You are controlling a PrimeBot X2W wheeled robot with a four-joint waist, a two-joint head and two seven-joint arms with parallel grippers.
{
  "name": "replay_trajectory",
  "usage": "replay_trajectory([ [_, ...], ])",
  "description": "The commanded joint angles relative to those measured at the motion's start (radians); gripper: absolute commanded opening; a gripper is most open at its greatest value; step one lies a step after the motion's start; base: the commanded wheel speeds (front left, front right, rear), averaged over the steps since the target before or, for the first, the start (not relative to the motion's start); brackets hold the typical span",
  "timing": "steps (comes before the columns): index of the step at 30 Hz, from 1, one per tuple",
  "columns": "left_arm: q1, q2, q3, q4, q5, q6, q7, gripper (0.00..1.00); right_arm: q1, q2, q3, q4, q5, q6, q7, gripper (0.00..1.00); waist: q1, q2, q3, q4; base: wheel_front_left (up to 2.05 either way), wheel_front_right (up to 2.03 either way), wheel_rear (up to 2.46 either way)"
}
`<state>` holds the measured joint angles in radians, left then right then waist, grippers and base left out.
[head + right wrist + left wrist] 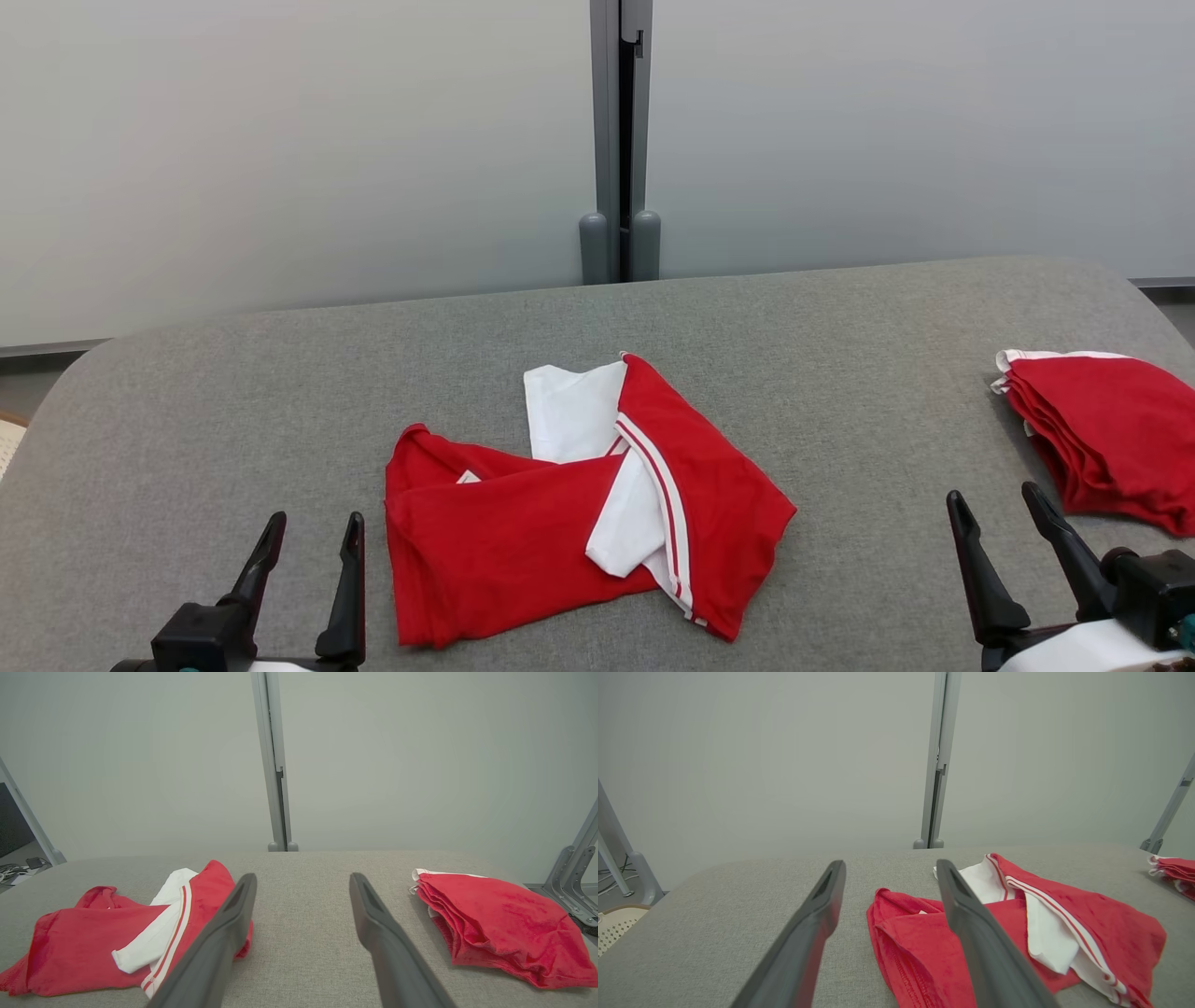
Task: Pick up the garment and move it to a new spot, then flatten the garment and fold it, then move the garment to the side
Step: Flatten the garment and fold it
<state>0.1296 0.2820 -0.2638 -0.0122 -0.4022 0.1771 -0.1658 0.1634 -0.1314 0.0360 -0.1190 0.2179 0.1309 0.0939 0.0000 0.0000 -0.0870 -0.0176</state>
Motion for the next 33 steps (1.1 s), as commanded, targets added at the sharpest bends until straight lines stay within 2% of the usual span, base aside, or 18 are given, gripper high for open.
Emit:
replay_trajectory([
  [1, 0.0, 0.005, 0.001, -0.004, -0.002, 0.005, -0.002, 1.0, -0.003, -0.004, -0.002, -0.005, 0.0, 0.0, -0.002, 1.0, 0.0, 0.0, 0.001, 0.001, 0.0, 0.0, 0.0],
  [9, -0.025, 0.006, -0.004, -0.013, 0.004, 0.007, -0.006, 1.0, -0.022, -0.01, 0.032, -0.003, 0.001, 0.0, 0.005, 1.0, 0.0, 0.0, 0.02, 0.029, 0.0, 0.0, 0.0],
  [15, -0.069, 0.002, -0.018, -0.024, 0.014, 0.003, -0.004, 1.0, -0.067, -0.026, 0.197, 0.055, 0.015, 0.0, 0.029, 1.0, 0.0, 0.0, 0.069, 0.08, 0.0, 0.0, 0.0],
  [20, -0.12, -0.005, -0.027, -0.015, 0.019, -0.009, -0.012, 1.0, -0.116, -0.037, 0.342, 0.156, 0.027, 0.0, 0.049, 1.0, 0.0, 0.0, 0.124, 0.129, 0.0, 0.0, 0.0],
  [26, -0.158, -0.011, -0.022, 0.011, 0.009, -0.016, -0.032, 1.0, -0.199, -0.029, 0.414, 0.287, 0.025, 0.0, 0.023, 1.0, 0.0, 0.0, 0.179, 0.16, 0.0, 0.0, 0.0],
  [32, -0.19, -0.018, -0.016, 0.039, 0.004, -0.027, -0.055, 1.0, -0.281, -0.016, 0.426, 0.444, -0.022, 0.0, 0.007, 1.0, 0.0, 0.0, 0.211, 0.177, 0.0, 0.0, 0.0],
  [33, -0.193, -0.02, -0.017, 0.043, 0.004, -0.026, -0.058, 1.0, -0.294, -0.013, 0.421, 0.463, -0.033, 0.0, 0.005, 0.47, 0.0, 0.0, 0.213, 0.178, 0.0, 0.0, 0.0],
])
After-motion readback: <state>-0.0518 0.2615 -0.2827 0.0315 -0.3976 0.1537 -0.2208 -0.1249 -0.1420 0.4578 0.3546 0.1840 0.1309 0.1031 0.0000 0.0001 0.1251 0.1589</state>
